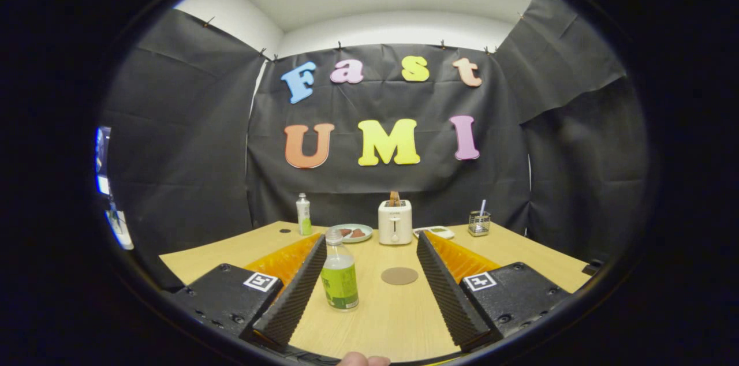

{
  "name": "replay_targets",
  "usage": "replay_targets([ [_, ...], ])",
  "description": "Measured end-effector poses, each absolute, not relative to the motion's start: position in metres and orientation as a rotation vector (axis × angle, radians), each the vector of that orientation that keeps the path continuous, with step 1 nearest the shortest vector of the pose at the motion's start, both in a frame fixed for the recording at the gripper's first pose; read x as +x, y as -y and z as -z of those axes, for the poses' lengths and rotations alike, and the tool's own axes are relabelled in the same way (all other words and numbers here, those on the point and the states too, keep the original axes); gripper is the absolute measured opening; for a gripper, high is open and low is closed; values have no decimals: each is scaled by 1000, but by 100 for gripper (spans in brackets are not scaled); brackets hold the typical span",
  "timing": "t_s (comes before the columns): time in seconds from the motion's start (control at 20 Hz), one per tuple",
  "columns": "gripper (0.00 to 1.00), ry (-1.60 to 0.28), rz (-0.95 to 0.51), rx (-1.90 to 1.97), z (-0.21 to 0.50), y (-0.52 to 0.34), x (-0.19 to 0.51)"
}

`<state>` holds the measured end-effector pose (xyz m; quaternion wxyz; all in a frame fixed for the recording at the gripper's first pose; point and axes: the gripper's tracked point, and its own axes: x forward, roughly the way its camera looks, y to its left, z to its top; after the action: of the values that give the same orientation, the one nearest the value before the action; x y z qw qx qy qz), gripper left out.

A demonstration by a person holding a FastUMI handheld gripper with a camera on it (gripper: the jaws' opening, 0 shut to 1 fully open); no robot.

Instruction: Take the bottle from table, then pour the juice into the cup, finally place the bottle on the coaster

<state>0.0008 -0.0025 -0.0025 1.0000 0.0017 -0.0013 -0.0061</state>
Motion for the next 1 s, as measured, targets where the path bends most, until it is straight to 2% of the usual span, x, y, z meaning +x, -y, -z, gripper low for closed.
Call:
replay_targets([
  [1.0, 100, -31, 92, -21, 23, 12, 1],
])
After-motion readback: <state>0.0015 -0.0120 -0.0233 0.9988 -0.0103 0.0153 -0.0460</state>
